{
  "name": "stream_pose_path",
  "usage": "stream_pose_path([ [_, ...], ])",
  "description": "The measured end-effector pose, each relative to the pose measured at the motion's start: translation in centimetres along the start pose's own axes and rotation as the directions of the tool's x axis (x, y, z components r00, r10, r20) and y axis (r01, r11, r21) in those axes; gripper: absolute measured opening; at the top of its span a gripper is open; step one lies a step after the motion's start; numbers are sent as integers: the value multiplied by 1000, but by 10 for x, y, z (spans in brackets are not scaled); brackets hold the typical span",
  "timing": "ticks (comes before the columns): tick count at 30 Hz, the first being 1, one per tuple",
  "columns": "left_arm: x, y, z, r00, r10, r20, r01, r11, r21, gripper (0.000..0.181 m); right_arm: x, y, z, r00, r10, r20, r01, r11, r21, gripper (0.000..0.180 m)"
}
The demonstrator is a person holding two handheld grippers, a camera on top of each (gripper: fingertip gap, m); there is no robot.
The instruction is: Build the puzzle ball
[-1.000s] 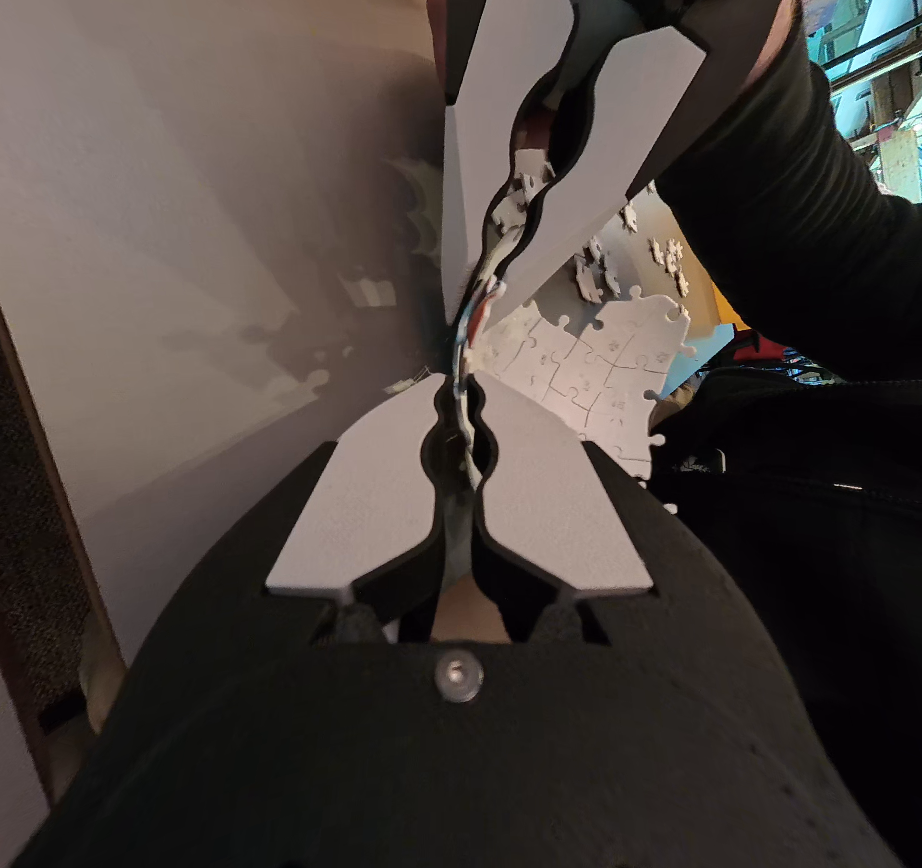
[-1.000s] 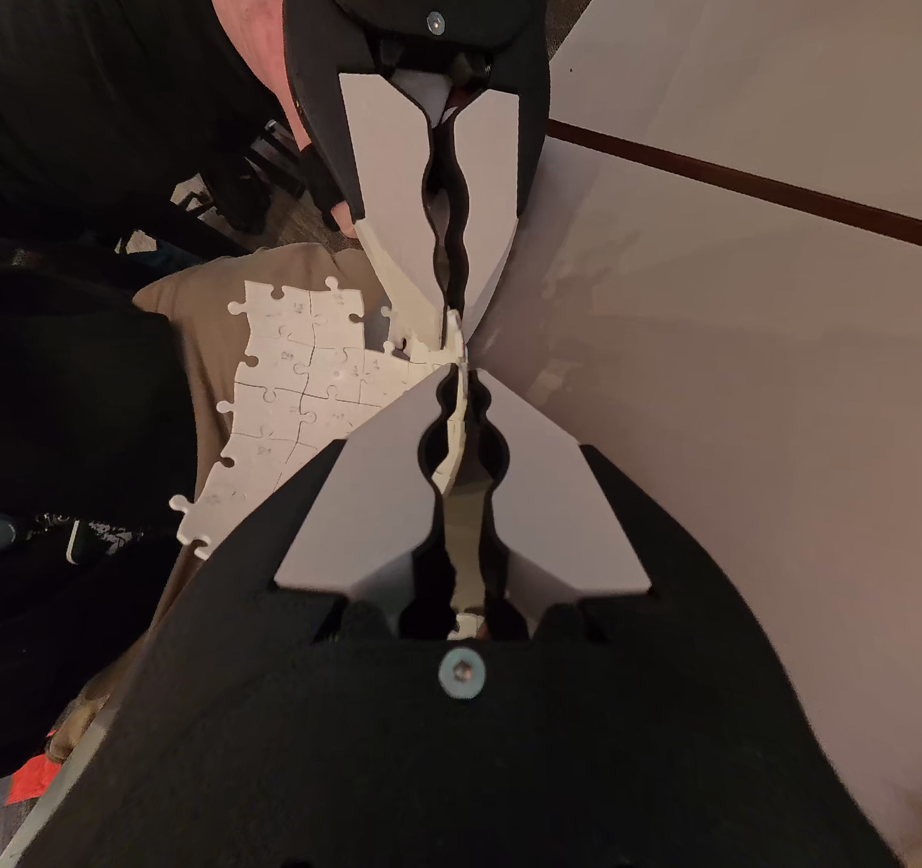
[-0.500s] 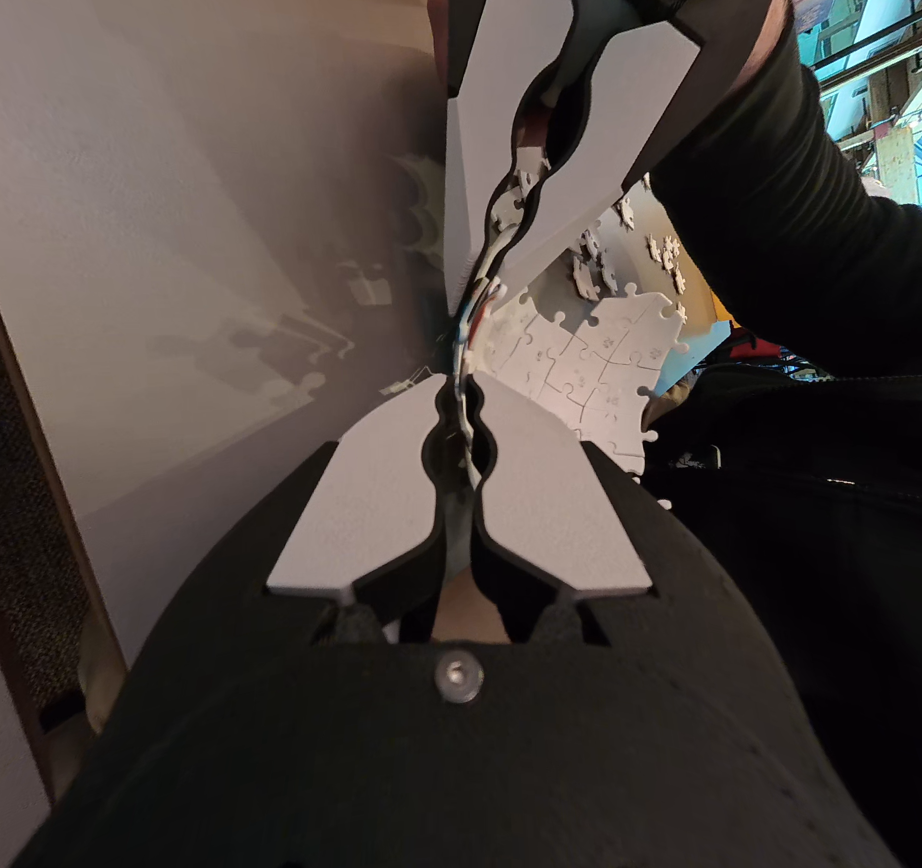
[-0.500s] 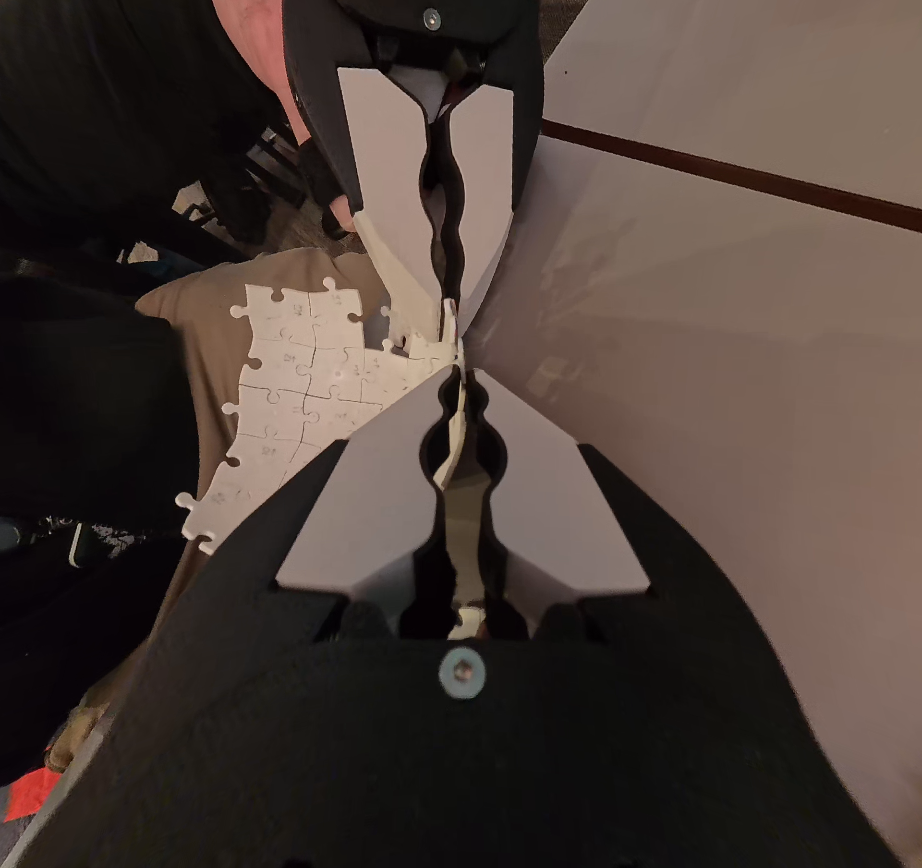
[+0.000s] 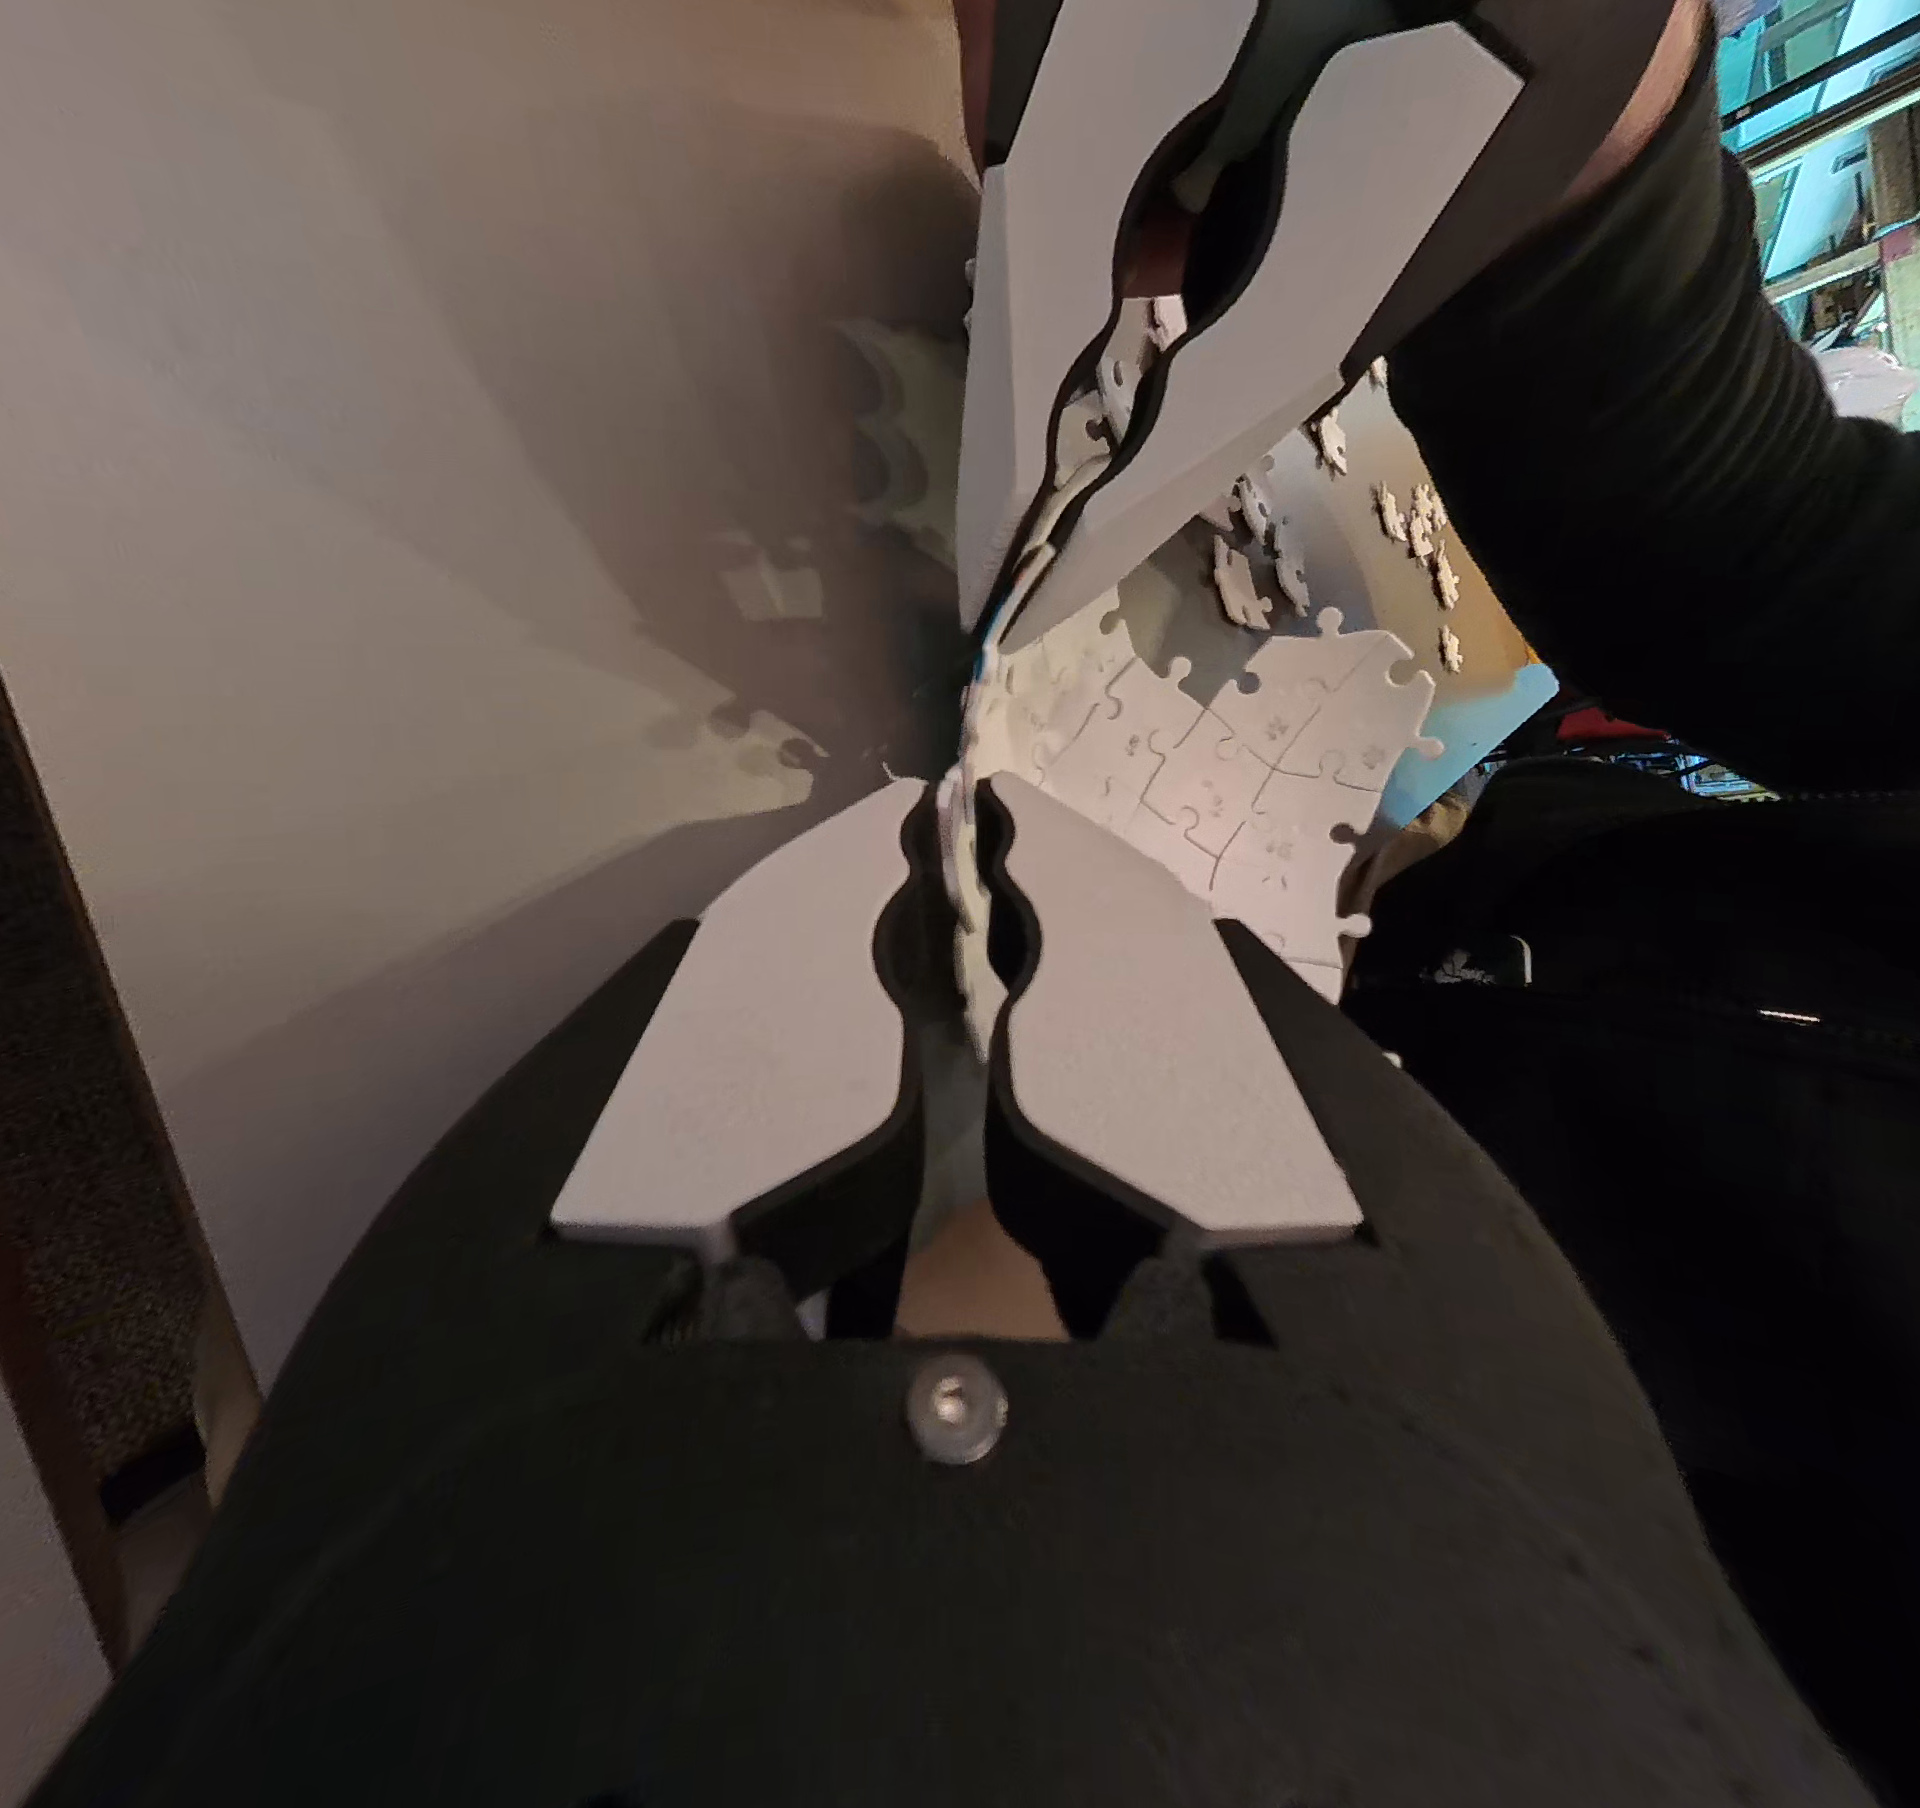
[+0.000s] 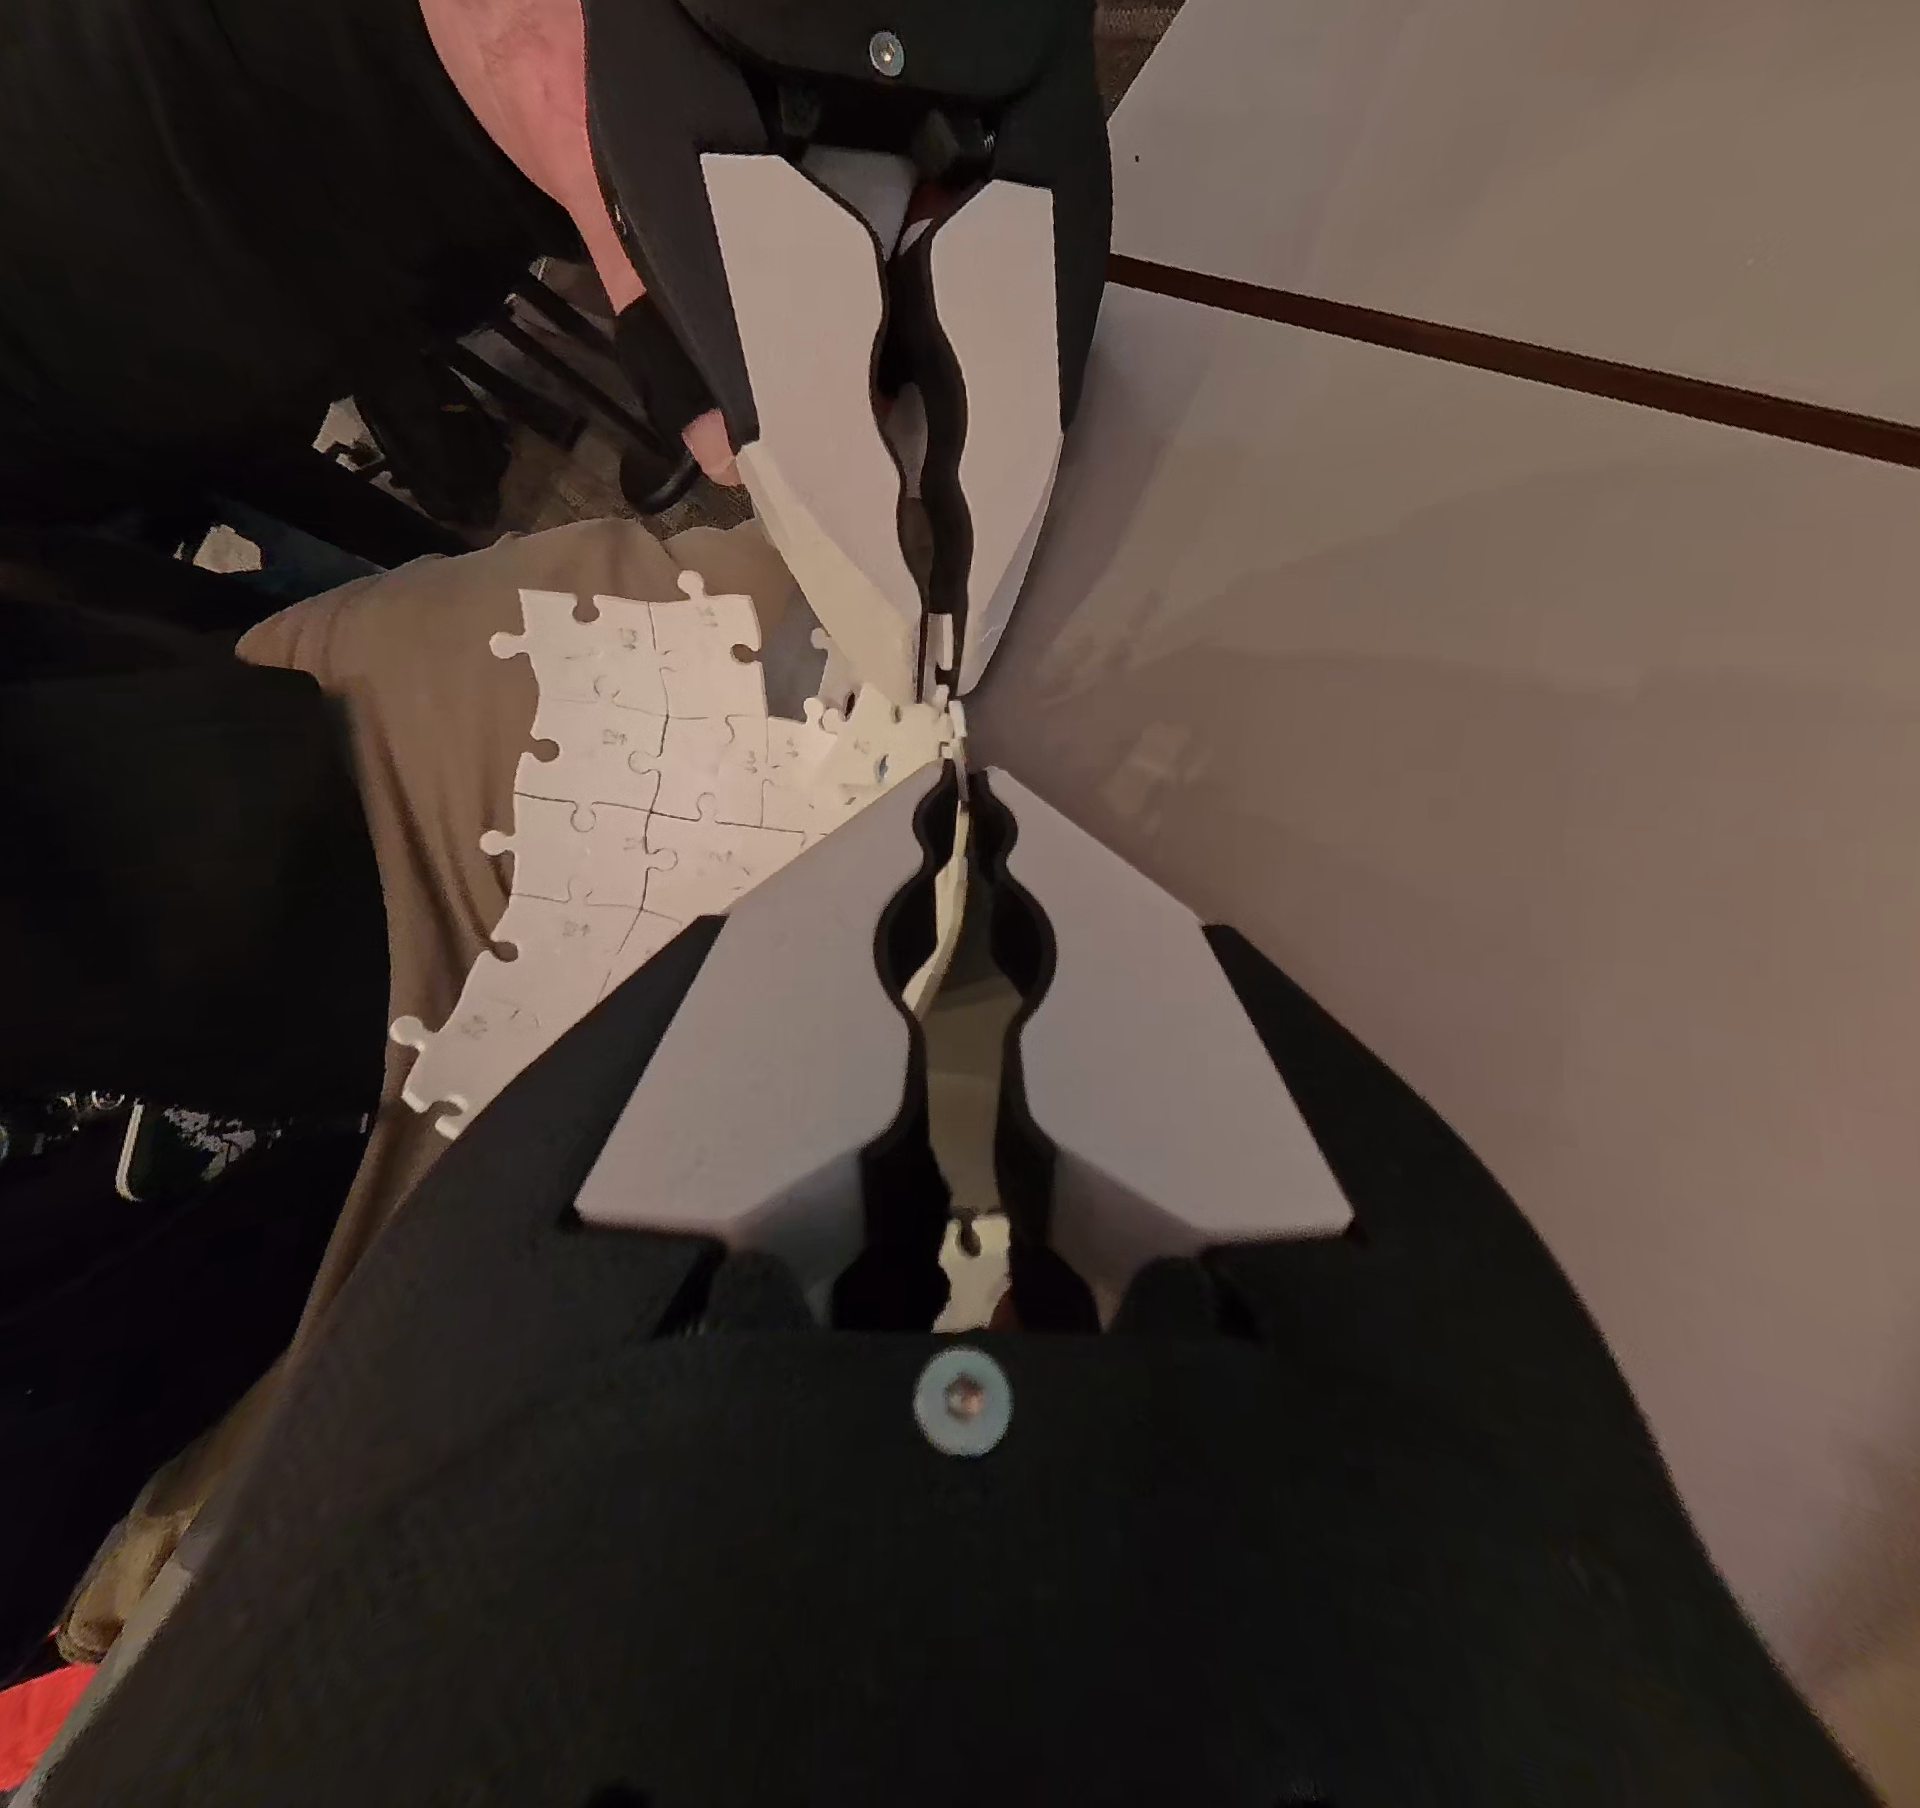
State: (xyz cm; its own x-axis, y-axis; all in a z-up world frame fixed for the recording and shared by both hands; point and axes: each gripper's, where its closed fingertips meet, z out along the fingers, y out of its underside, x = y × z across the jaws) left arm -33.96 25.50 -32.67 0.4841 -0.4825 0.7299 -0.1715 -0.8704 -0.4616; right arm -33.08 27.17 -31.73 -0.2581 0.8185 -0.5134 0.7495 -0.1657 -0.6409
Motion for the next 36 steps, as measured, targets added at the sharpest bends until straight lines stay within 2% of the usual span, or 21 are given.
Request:
stream_pose_path([
  [10,1,-4,-2,995,77,61,-76,997,-17,21,2,6,-7,999,39,-22,-38,999,13,0],
  [17,-2,1,-2,993,82,85,-78,996,-48,15,2,11,-11,998,53,-40,-52,998,27,0],
  [23,-8,6,3,978,127,164,-109,987,-115,12,3,14,-12,996,56,-66,-54,998,32,0],
  [28,-8,6,3,978,126,168,-107,988,-114,13,3,13,-14,995,47,-84,-44,998,40,4],
  [36,-7,9,4,983,103,155,-83,988,-132,8,1,14,-14,995,30,-98,-26,999,47,0],
])
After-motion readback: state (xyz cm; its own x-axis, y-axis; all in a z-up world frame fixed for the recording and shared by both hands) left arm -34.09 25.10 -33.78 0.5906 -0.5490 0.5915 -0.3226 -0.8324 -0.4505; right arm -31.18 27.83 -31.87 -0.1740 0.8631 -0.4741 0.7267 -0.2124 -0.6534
